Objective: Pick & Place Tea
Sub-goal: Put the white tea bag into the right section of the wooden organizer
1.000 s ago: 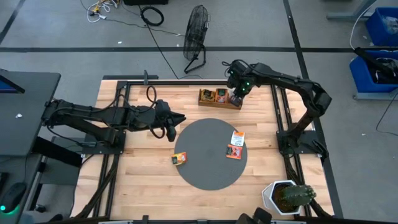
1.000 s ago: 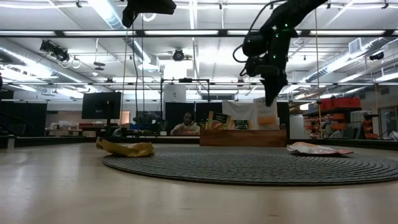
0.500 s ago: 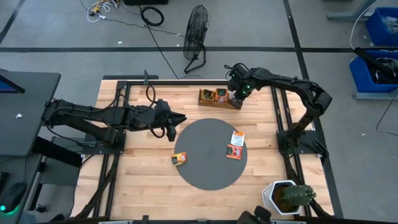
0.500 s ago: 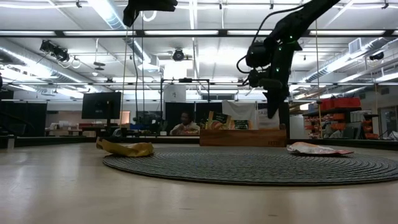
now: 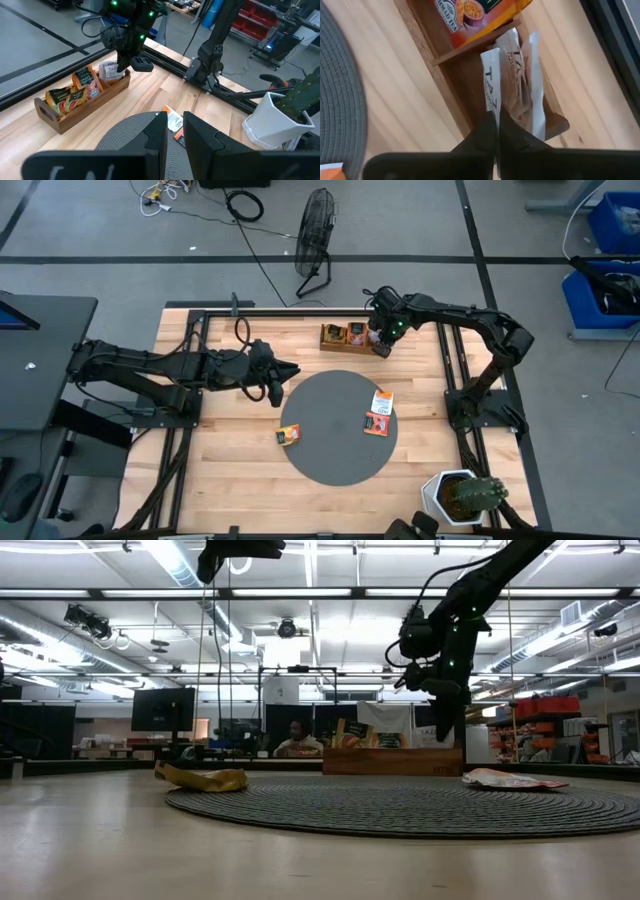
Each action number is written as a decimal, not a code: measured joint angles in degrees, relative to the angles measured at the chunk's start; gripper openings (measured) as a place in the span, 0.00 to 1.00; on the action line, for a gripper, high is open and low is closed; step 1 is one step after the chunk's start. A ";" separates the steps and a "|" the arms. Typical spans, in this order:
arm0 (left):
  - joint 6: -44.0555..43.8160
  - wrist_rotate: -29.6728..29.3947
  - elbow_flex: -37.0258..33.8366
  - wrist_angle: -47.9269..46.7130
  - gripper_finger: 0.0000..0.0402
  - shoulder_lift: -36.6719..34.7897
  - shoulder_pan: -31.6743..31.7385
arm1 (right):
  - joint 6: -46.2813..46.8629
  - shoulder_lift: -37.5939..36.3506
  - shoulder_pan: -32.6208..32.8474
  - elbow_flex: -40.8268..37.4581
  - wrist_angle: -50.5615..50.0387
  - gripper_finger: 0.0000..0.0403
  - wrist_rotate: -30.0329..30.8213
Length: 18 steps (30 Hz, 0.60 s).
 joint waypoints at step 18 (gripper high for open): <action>-0.02 -0.02 0.02 -2.98 0.16 0.00 0.00 | 3.19 -0.02 -0.15 10.92 -10.95 0.52 3.43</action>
